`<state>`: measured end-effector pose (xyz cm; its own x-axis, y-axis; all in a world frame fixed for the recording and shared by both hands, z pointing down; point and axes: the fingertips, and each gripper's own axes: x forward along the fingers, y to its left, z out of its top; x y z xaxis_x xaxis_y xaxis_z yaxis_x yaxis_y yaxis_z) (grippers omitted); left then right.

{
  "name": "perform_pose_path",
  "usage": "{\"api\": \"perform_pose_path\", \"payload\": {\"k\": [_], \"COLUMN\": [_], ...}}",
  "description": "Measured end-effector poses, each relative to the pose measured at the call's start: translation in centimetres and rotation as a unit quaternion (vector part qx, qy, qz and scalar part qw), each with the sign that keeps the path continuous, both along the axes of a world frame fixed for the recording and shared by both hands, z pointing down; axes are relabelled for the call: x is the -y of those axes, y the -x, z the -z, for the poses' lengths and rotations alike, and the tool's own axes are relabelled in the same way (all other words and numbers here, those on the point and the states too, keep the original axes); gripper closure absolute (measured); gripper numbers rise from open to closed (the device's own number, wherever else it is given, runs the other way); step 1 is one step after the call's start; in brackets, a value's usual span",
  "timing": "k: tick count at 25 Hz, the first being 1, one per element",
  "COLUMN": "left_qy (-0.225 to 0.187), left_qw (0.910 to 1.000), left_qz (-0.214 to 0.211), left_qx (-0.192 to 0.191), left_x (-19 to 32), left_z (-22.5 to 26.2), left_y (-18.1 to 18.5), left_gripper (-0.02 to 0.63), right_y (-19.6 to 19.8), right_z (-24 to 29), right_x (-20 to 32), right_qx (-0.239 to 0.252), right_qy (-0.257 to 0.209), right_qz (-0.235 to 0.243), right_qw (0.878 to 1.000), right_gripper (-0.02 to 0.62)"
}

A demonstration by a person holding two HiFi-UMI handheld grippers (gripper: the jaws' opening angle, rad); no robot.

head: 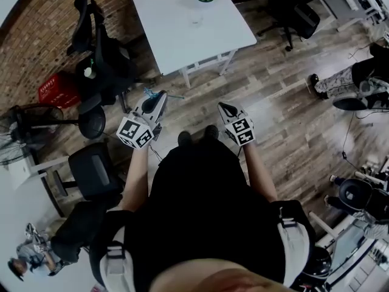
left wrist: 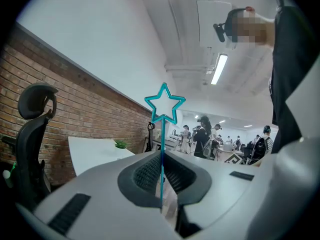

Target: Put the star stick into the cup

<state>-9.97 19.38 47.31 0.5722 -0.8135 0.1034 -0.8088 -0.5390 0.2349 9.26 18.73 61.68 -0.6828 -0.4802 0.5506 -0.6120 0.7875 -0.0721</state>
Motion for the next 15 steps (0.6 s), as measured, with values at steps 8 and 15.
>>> {"api": "perform_pose_path", "payload": {"k": [8,15], "left_qy": [0.004,0.003], "left_qw": [0.9995,0.9994], "left_qz": [0.000,0.013], "left_qx": [0.031,0.033], "left_x": [1.1,2.0], "left_z": [-0.5,-0.5], "left_y": [-5.3,-7.1], "left_gripper": [0.580,0.579], "right_y": [-3.3,-5.1], "right_z": [-1.1,-1.1], "right_x": [2.0,3.6], "right_qx": [0.013,0.019], "right_qy": [0.014,0.011], "right_qz": [0.012,0.021], "right_qw": [1.000,1.000], "right_gripper": [0.597,0.597]}}
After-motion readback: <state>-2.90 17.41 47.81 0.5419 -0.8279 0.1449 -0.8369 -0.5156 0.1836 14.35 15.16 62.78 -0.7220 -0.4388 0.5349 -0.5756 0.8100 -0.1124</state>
